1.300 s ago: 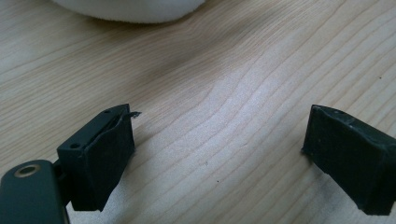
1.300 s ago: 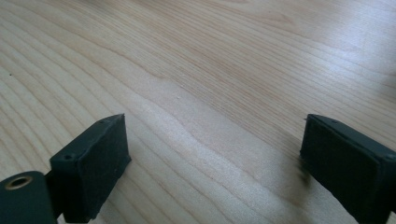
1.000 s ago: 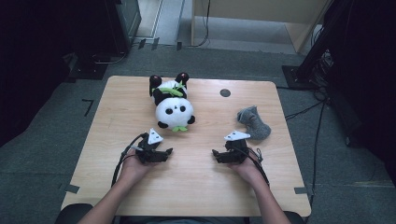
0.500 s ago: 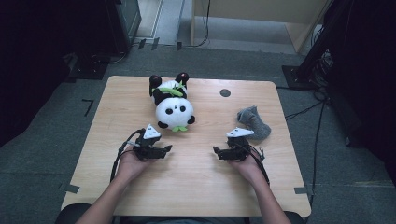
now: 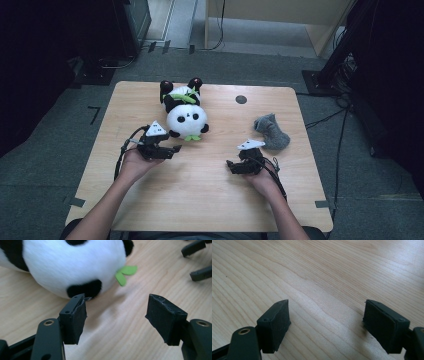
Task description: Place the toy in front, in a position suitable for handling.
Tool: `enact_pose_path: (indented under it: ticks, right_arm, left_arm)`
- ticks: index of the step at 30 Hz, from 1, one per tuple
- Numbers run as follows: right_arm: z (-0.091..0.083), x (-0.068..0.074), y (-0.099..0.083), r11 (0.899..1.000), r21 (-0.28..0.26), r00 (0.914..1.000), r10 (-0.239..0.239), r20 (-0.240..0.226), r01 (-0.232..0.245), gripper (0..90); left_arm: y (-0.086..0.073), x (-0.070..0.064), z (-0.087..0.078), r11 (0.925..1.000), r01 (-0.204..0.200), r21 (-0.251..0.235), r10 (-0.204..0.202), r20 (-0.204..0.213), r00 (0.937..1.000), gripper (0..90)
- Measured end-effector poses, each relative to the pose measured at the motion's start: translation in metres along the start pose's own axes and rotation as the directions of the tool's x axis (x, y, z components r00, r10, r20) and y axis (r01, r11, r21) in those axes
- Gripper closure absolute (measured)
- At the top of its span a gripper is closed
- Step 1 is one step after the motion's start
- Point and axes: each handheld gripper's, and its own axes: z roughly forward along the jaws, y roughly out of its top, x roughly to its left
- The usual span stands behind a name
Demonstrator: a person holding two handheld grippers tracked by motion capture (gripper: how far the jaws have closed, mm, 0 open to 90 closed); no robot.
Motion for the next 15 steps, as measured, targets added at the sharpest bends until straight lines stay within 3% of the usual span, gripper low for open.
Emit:
enact_pose_path:
  ticks: [5,12,15]
  right_arm:
    - [0.001,0.0,-0.001,1.0,-0.01,1.0,0.003,0.002,-0.003,20.5]
    - [0.002,0.0,-0.004,0.999,-0.037,1.0,-0.001,-0.002,0.001,16.5]
    - [0.003,0.002,-0.005,0.999,-0.052,1.0,0.002,-0.003,-0.002,14.1]
  left_arm:
    - [0.013,0.015,-0.002,0.9995,0.03,0.01,-0.03,0.017,0.9994,32.3]
    - [0.026,0.027,-0.002,0.9988,0.043,0.025,-0.043,0.003,0.9991,33.5]
    - [0.031,0.032,-0.002,0.9979,0.05,0.04,-0.052,0.033,0.9981,37.3]
